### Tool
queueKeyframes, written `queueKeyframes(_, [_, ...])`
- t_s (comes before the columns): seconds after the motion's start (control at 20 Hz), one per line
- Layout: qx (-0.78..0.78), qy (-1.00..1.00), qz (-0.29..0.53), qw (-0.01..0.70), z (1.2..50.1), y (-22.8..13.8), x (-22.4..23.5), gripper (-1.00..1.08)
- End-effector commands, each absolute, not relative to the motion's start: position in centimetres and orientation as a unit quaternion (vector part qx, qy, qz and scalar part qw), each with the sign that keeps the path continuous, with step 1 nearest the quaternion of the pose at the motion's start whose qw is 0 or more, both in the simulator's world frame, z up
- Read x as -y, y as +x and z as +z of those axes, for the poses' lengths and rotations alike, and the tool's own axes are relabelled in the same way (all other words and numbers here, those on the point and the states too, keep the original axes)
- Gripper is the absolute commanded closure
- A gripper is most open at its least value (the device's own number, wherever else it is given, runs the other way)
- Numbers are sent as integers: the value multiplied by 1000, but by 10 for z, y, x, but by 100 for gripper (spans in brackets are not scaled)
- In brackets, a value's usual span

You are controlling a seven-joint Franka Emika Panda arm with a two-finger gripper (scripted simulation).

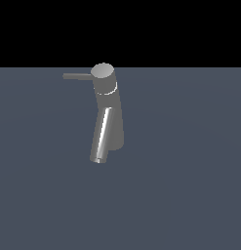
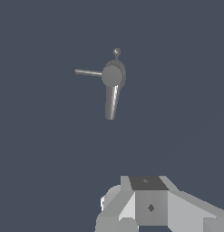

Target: Turn on the faucet by rotating a designated handle.

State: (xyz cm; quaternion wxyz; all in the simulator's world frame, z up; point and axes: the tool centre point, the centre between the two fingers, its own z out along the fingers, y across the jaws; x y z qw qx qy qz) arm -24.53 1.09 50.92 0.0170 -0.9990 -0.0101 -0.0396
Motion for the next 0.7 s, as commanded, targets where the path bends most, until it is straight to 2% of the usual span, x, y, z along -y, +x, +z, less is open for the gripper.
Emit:
queueKeyframes(0.0, [10, -999, -40, 17, 509, -245, -11, 108])
queueKeyframes(0.65, [-46, -997, -54, 31, 490, -242, -23, 108])
